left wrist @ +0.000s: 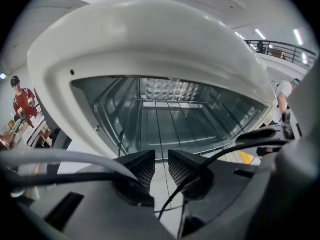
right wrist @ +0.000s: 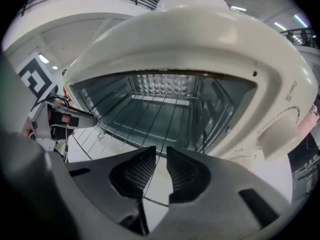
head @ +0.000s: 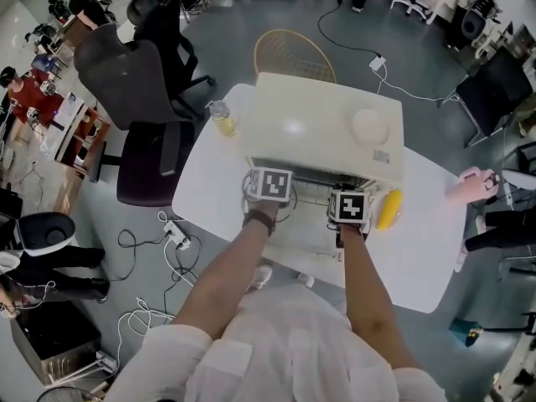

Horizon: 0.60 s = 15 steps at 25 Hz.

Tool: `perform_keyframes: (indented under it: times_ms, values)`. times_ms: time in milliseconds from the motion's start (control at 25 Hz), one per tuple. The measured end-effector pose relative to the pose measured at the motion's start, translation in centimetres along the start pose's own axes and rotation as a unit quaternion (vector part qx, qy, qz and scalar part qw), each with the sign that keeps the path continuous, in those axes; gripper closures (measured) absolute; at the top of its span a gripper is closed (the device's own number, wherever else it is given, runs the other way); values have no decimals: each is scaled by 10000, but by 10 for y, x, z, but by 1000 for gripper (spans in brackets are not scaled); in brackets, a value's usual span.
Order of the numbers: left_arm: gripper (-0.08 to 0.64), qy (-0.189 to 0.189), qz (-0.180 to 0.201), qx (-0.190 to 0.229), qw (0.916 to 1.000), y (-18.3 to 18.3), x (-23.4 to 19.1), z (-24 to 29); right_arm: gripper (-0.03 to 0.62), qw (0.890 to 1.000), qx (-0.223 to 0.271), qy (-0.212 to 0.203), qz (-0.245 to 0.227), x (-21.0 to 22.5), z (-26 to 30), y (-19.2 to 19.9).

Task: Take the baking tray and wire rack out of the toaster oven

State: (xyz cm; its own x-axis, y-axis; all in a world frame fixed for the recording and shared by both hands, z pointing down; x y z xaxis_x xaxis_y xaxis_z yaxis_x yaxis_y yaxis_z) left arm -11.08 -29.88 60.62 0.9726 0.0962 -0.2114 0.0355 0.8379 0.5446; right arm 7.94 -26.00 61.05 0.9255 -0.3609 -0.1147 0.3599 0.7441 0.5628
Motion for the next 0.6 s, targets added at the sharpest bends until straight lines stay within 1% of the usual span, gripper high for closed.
perform_keyframes:
  times_ms: [120, 280, 400, 600]
  values:
    - [488, -122, 186, -85, 9997, -3, 2, 4, 526, 10000, -79, -51, -13, 0, 5, -4]
    - [488, -293, 282, -147, 9991, -1, 5, 7, 535, 9999, -128, 3, -83, 0, 5, -4]
    - [489, -344, 320, -142, 9988, 3, 6, 9, 537, 9999, -92, 15, -94, 0, 6, -3]
    - [529, -442, 426, -108, 9981, 6, 4, 13, 541, 10000, -33, -24, -80, 1, 7, -3]
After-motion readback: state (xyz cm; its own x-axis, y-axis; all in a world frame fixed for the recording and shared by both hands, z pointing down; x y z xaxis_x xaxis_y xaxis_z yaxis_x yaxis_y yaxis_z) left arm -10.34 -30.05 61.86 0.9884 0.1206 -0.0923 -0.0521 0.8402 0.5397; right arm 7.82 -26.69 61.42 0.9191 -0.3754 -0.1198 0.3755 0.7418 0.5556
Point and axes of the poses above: the fingertips, and each gripper's own axes: z forward along the fingers, x to its right, y out of its underside, the point moved 1 cm from there along -z, backward along the fingers, and after that the axes turned 13 degrees about -z, right-handed, at the moved point
